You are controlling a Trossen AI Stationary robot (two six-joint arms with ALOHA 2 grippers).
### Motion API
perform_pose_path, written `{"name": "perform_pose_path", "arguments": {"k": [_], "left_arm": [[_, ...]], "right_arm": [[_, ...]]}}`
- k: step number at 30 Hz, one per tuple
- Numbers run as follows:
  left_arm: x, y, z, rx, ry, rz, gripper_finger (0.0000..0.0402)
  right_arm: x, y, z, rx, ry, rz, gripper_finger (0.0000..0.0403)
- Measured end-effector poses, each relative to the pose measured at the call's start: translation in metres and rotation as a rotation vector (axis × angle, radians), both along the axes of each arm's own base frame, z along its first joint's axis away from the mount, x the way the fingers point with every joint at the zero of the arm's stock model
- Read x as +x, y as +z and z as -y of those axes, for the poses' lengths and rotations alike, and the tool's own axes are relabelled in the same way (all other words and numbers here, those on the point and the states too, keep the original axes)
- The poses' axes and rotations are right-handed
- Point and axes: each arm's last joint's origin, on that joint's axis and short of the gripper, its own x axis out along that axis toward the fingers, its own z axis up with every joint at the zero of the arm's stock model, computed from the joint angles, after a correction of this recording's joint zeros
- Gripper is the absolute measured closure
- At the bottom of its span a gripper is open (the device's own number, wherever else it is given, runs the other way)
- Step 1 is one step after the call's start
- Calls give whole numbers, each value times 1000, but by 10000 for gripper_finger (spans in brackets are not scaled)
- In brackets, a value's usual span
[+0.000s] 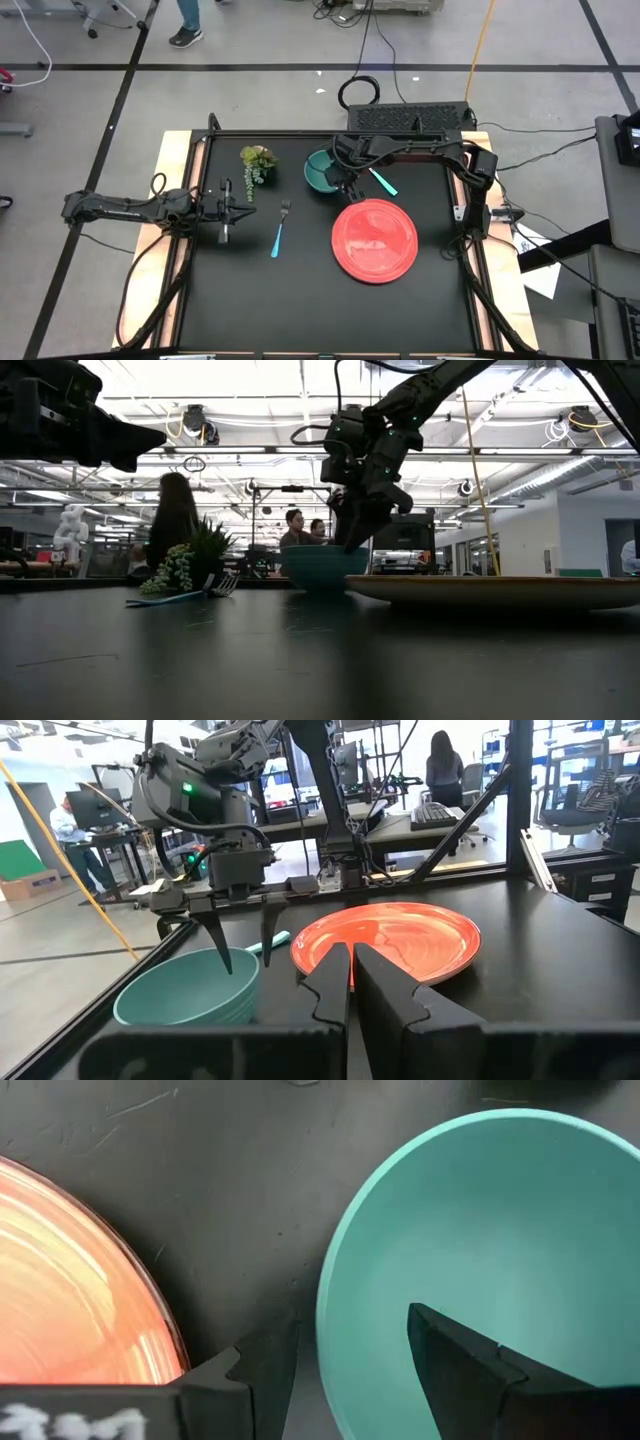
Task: Set table place
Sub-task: Put the green bowl on the orange plate
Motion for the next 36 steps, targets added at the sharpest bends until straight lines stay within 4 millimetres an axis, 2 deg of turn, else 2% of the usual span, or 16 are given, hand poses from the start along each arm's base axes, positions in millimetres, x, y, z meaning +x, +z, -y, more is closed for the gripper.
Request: {"name": "perform_pose_path", "arguments": {"k": [11, 18, 26, 36], "left_arm": [[0, 0, 0, 0, 0, 0, 378], [0, 0, 0, 0, 0, 0, 378], [0, 0, 0, 0, 0, 0, 378], [0, 0, 0, 0, 0, 0, 378]], "right_arm": [[-3, -14, -1, -5, -2, 17, 220], [-2, -15, -1, -5, -17, 35, 231], [-2, -15, -1, -5, -16, 35, 290], [-2, -15, -2, -23, 19, 37, 384]]}}
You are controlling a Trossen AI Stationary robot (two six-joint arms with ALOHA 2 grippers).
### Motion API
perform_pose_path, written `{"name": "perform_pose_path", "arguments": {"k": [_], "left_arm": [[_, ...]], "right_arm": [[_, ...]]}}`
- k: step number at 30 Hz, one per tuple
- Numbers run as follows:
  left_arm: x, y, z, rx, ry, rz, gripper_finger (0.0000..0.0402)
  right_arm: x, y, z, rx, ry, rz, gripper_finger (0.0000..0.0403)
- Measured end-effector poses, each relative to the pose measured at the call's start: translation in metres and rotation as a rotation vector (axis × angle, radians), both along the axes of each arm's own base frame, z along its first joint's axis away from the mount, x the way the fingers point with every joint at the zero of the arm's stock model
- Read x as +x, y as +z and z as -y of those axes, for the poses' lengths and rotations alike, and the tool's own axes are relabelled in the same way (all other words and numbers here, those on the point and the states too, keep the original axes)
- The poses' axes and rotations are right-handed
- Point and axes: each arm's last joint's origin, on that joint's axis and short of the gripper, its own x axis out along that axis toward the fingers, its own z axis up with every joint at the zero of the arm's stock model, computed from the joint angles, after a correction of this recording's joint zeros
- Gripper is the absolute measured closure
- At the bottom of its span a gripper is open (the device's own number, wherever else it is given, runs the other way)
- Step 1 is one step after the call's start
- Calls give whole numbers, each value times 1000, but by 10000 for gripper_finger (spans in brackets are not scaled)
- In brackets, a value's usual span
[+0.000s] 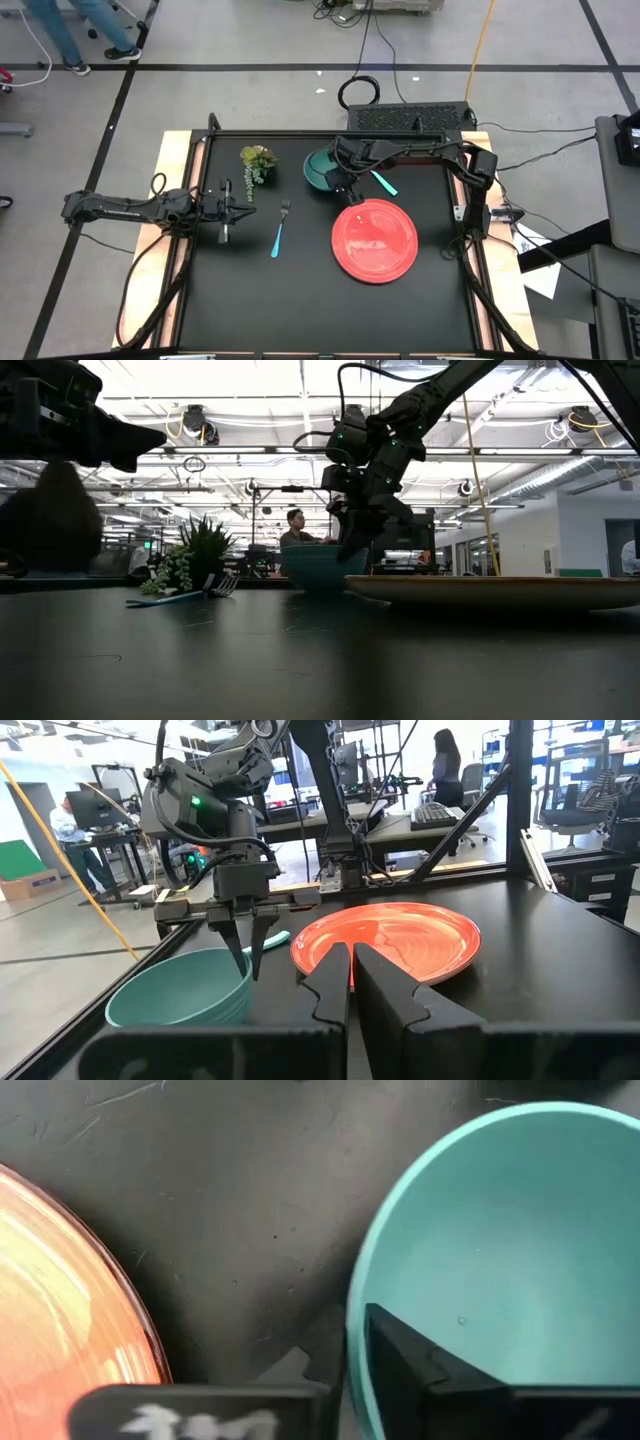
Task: Set table place
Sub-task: Put the green bowl on the orange plate
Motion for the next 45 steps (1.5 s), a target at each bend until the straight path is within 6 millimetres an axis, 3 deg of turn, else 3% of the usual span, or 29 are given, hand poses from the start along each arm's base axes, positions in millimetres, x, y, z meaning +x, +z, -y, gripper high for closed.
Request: {"name": "perform_pose_path", "arguments": {"k": [10, 25, 33, 45], "left_arm": [[0, 0, 0, 0, 0, 0, 378], [0, 0, 0, 0, 1, 0, 378], [0, 0, 0, 0, 1, 0, 378], [0, 0, 0, 0, 1, 0, 378]], "right_arm": [[1, 2, -6, -25, 52, 4, 400], [-17, 48, -21, -14, 34, 43, 402], [-17, 50, -26, -10, 36, 50, 402], [-18, 60, -62, 14, 106, 27, 402]]}}
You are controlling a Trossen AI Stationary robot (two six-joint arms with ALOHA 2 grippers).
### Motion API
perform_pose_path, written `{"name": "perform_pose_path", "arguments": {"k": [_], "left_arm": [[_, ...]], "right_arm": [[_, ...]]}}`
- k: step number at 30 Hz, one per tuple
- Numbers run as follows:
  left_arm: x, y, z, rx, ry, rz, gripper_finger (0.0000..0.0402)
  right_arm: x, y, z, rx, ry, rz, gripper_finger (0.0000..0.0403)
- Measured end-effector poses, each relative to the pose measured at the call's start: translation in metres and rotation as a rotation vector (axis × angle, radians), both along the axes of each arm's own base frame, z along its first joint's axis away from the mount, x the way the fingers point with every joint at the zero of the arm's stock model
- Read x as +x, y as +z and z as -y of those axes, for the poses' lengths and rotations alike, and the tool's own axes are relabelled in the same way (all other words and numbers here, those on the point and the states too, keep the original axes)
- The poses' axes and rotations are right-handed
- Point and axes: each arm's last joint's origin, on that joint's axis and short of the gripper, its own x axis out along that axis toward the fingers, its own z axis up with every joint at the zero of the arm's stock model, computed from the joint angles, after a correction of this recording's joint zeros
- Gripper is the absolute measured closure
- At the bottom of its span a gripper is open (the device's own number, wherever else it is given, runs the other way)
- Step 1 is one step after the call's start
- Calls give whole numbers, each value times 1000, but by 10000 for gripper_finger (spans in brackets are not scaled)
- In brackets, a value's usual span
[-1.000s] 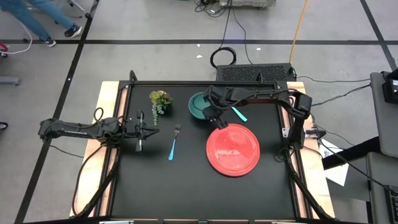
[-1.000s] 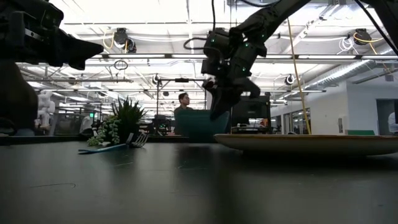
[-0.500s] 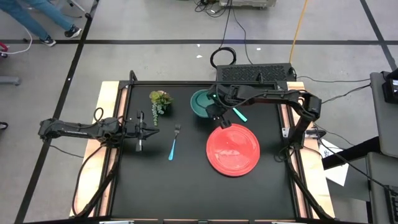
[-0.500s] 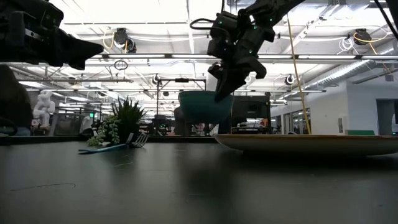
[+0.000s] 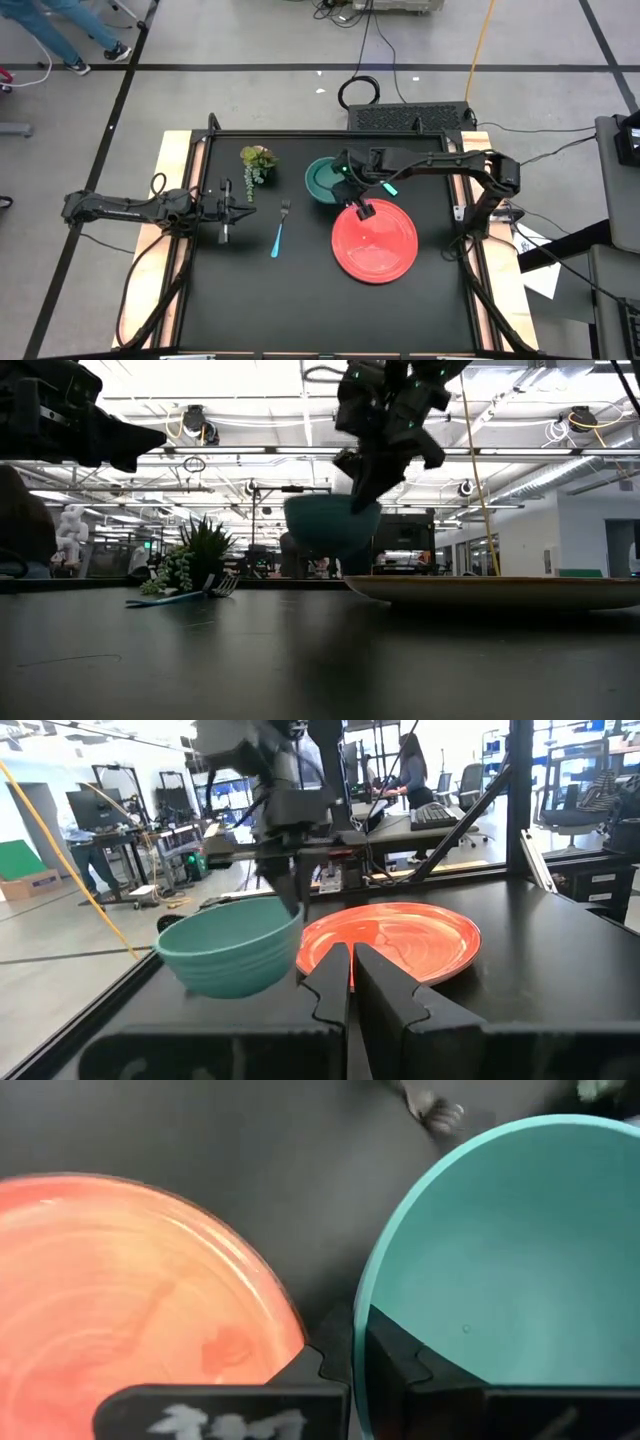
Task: Set table place
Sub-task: Put the green bowl on the orange plate
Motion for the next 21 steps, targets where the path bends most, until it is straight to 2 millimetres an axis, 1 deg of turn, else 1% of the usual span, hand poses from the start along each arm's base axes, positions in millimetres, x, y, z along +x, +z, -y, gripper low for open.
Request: {"name": "perform_pose_path", "arguments": {"k": [6, 10, 21], "left_arm": [[0, 0, 0, 0, 0, -1, 378], [0, 0, 0, 0, 0, -2, 378], [0, 0, 0, 0, 0, -2, 378]], "right_arm": [[-8, 18, -18, 13, 18, 22, 403], [-13, 27, -24, 22, 14, 35, 403], [-13, 28, -24, 22, 10, 45, 403]]}}
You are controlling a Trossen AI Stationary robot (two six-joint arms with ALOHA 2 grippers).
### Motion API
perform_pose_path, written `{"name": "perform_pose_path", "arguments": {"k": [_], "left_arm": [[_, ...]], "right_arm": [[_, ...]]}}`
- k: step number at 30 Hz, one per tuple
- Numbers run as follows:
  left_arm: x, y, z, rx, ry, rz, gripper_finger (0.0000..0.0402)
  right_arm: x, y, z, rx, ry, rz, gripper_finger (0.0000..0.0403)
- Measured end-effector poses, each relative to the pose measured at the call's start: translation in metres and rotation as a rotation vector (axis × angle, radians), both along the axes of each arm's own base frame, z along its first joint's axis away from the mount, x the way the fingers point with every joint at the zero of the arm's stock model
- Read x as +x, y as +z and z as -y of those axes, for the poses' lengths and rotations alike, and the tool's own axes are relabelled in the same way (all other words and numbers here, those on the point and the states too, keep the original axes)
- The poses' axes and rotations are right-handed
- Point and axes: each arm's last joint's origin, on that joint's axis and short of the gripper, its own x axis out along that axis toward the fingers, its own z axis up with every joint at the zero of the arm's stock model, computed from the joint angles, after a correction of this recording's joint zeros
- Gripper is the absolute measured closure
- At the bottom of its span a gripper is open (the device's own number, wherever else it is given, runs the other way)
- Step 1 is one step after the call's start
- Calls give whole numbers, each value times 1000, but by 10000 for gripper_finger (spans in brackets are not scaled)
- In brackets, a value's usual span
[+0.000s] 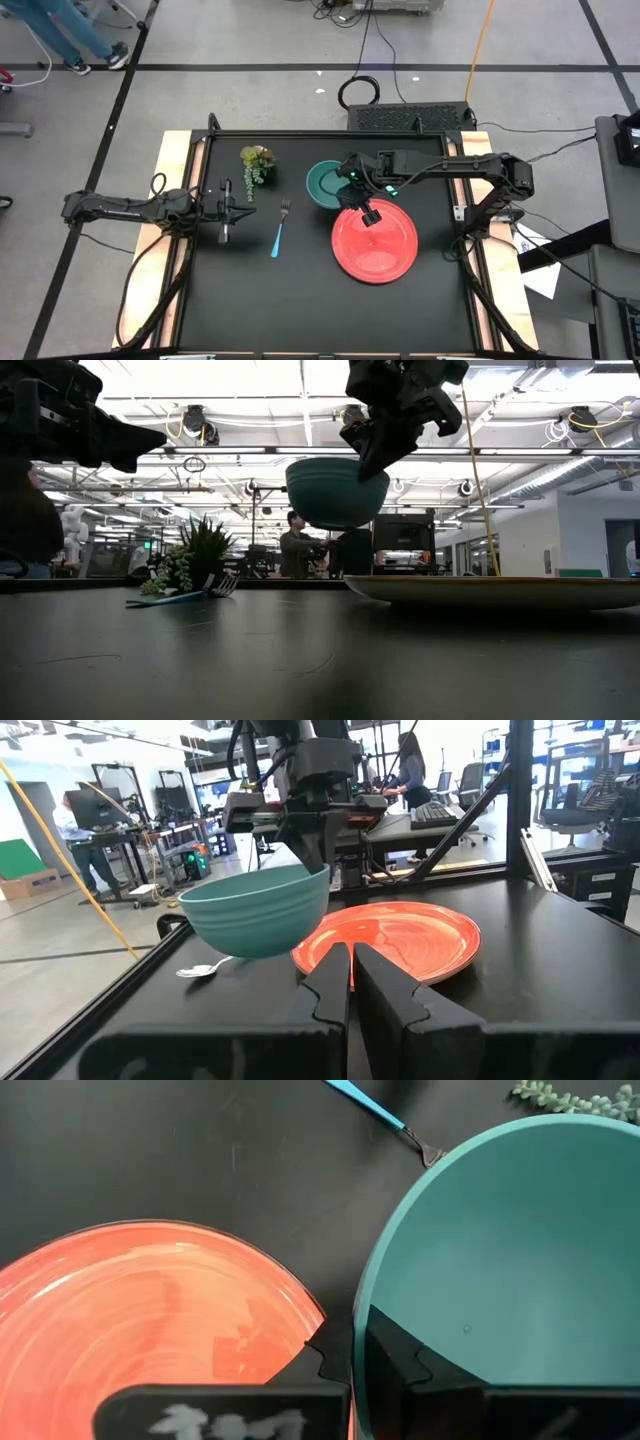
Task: Set table place
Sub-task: Put the green bowl on the orange plate
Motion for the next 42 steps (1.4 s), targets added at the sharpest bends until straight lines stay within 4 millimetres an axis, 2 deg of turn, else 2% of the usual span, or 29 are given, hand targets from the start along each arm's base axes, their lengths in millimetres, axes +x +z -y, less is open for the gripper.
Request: {"name": "perform_pose_path", "arguments": {"k": [6, 16, 21, 27, 35, 42], "left_arm": [[0, 0, 0, -1, 0, 1, 378], [0, -1, 0, -8, 0, -5, 378], [0, -1, 0, -16, -1, -5, 378], [0, -1, 0, -28, -1, -6, 378], [0, -1, 0, -23, 4, -13, 378], [0, -1, -1, -9, 27, -14, 378]], "right_arm": [[-1, -1, -5, 18, 1, -21, 403], [-2, -3, -39, 46, 110, -67, 402], [-7, 5, -52, 48, 132, -52, 402], [-28, 6, -62, 58, 138, 25, 402], [-63, 1, -60, 48, 50, 115, 402], [-79, 0, -59, 82, 4, 121, 402]]}}
